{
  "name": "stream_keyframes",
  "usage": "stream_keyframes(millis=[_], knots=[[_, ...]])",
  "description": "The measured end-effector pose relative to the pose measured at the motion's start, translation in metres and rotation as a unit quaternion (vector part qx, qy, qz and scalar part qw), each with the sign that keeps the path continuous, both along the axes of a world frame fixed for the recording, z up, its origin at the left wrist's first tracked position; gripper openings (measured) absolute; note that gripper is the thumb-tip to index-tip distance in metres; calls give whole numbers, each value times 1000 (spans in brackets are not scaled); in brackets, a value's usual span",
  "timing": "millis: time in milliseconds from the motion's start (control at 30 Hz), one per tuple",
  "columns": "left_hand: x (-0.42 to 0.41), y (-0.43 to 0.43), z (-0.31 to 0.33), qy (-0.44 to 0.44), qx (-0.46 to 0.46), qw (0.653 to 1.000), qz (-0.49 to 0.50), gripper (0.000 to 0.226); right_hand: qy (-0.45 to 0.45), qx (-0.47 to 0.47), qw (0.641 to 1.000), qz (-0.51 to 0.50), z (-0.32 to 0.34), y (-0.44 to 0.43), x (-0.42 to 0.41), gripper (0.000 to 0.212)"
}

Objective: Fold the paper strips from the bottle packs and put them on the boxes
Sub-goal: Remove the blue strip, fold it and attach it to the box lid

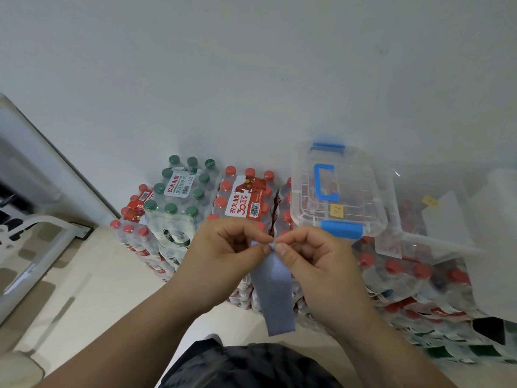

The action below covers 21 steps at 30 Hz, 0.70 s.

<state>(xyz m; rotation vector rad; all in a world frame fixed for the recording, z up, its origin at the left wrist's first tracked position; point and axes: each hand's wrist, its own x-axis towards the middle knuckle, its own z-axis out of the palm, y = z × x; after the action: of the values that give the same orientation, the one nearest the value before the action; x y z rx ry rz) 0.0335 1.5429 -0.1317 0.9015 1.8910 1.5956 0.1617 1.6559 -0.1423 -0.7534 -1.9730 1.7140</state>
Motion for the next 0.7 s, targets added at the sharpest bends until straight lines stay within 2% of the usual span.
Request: stream_keyframes(millis=[167, 267, 533, 700], knots=[[-1, 0, 2, -69, 14, 997, -16, 19, 21, -58, 998, 2, 5, 1, -1, 15], [0, 0, 3, -90, 18, 996, -13, 16, 26, -62, 998, -5, 5, 2, -2, 15], [-1, 1, 7, -78, 15, 997, -12, 8, 23, -66, 997, -8, 6, 1, -3, 17], [1, 0, 4, -65, 26, 998, -13, 25, 14, -22, 1000, 3, 8, 2, -2, 15]])
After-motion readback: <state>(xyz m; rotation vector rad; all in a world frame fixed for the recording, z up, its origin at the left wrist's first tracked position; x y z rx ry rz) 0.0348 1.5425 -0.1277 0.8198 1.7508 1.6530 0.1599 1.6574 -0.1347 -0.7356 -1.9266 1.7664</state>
